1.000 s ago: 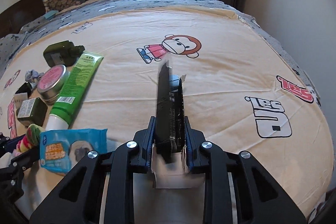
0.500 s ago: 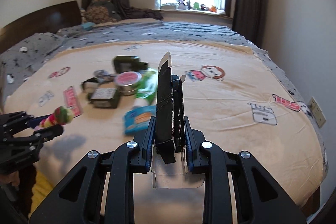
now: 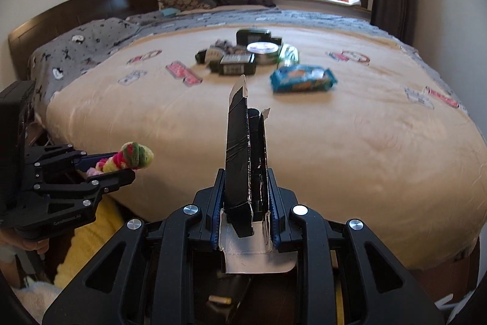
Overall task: Collect trash
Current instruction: 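Lower both held items into the bin and open both tools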
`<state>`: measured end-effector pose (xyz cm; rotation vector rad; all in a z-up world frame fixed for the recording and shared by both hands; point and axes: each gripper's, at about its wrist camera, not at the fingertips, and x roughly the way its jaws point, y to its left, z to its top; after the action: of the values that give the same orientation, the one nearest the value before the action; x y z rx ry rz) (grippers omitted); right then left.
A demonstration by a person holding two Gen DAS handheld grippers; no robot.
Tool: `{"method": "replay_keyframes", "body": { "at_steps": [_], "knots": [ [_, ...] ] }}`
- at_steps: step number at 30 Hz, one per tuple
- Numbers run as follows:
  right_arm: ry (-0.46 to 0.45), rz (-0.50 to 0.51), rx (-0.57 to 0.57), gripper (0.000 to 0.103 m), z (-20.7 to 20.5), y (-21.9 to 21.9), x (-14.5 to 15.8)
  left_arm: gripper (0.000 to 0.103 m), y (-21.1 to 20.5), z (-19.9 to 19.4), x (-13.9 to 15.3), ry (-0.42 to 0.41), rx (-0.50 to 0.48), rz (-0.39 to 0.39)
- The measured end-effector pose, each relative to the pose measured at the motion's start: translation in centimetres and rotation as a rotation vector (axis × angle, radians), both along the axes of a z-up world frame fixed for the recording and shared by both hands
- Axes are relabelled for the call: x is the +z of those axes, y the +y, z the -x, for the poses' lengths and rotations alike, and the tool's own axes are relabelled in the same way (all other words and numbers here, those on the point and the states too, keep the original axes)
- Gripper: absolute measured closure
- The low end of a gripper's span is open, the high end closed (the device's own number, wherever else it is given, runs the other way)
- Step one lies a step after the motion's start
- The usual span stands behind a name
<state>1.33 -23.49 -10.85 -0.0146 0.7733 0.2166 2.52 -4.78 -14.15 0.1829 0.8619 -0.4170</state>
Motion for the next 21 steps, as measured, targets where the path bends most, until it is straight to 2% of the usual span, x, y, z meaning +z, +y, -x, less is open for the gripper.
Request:
{"method": "replay_keyframes", "body": {
  "at_steps": [10,16,21],
  "knots": [
    [0.190,-0.054,0.073,0.077,2.0,2.4,-5.6,0.071,0.2,2.4,-5.6,0.186,-0.039,-0.016],
    [0.358,-0.027,0.147,0.077,2.1,4.0,-9.9,0.071,0.4,2.6,-9.4,0.312,-0.046,-0.037],
    [0.459,-0.015,0.133,0.077,1.3,4.3,-12.9,0.071,0.4,2.5,-12.0,0.386,-0.049,-0.053]
  ]
}}
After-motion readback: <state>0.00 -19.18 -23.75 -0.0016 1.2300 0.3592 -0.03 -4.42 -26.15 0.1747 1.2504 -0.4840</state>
